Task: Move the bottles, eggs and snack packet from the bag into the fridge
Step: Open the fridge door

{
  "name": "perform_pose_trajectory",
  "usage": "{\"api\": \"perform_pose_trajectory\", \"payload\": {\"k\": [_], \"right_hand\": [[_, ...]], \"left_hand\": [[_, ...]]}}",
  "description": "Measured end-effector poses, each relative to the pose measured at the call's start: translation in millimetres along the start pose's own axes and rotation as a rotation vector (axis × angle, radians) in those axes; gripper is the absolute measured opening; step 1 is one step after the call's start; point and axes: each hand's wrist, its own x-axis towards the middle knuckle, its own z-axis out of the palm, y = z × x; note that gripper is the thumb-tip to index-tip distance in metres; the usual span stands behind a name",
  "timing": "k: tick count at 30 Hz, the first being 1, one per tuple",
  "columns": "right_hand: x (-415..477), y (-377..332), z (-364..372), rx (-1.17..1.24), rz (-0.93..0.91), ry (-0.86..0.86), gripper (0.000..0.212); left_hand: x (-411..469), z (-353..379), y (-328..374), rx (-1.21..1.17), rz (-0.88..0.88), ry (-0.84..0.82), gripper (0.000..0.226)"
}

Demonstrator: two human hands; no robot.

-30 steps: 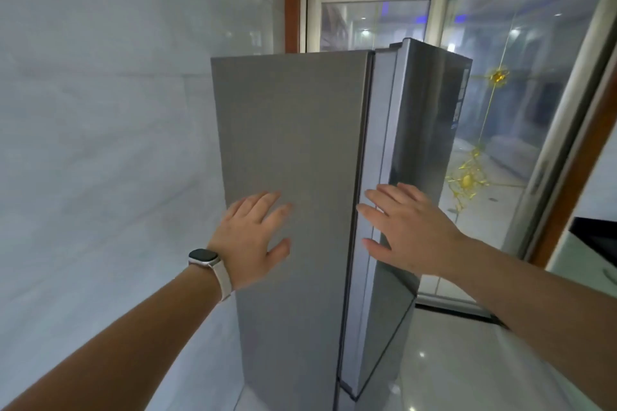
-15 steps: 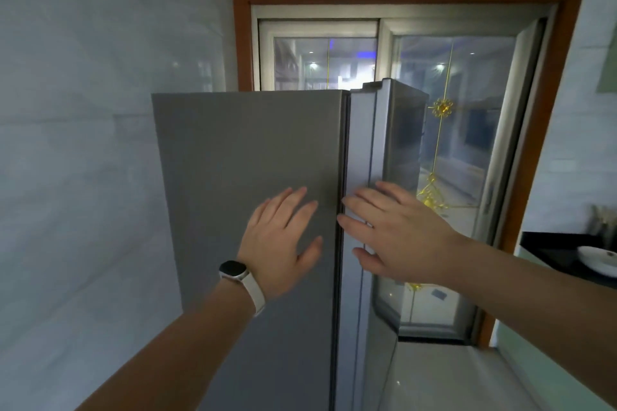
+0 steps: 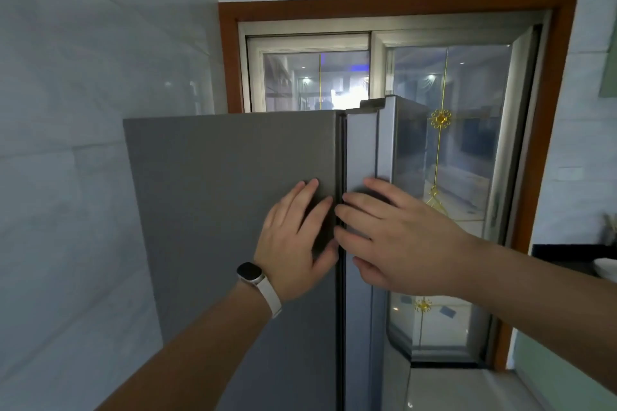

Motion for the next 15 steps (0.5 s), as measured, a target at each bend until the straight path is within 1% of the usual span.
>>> {"api": "perform_pose_trajectory", "payload": {"k": [4,7,11,15], "right_hand": [[0,1,9,-0.010,-0.017,-0.046,0.032],[5,-1,10,-0.014,-0.004,-0.056,0.031],[10,-6,17,-0.017,-0.014,-0.118,0.032],[14,-8,21,-0.059,-0.011,-0.121,0.028]], "left_hand": [[-5,22,-4,-0.018,0.007,0.046,0.062],[-6,35,-4,-0.042,0.000,0.113,0.066],[-6,48,-4,-0.076,0.022,0.203,0.065],[-7,52,-8,-0.069,0.046,0.224,0.064]]}}
